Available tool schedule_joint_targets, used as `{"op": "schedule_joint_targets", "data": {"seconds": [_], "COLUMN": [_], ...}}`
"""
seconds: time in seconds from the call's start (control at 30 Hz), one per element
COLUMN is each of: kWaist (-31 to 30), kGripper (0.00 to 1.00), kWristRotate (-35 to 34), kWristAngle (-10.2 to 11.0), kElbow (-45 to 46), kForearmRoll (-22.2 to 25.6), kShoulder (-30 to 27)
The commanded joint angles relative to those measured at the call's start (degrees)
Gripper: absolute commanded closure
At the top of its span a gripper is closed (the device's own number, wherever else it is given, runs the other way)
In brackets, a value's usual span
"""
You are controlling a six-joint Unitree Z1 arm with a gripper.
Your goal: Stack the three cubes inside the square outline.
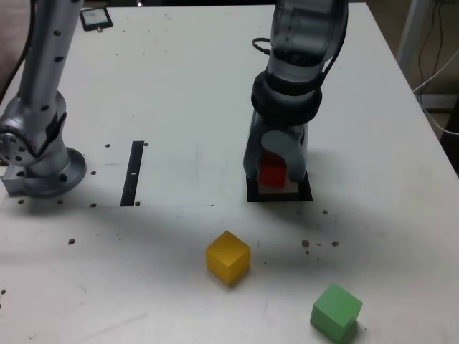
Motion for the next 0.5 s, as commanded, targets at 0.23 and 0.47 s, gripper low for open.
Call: {"op": "schedule_joint_targets", "data": {"seconds": [0.23, 0.47], "kWaist": [0.14, 0.16], "kGripper": [0.28, 0.00], "kWristRotate": [0.89, 0.73], "kWristAngle": [0.62, 1.09], "kElbow": [0.60, 1.36], "kForearmRoll": [-1.79, -1.99], "kShoulder": [0.03, -0.56]}}
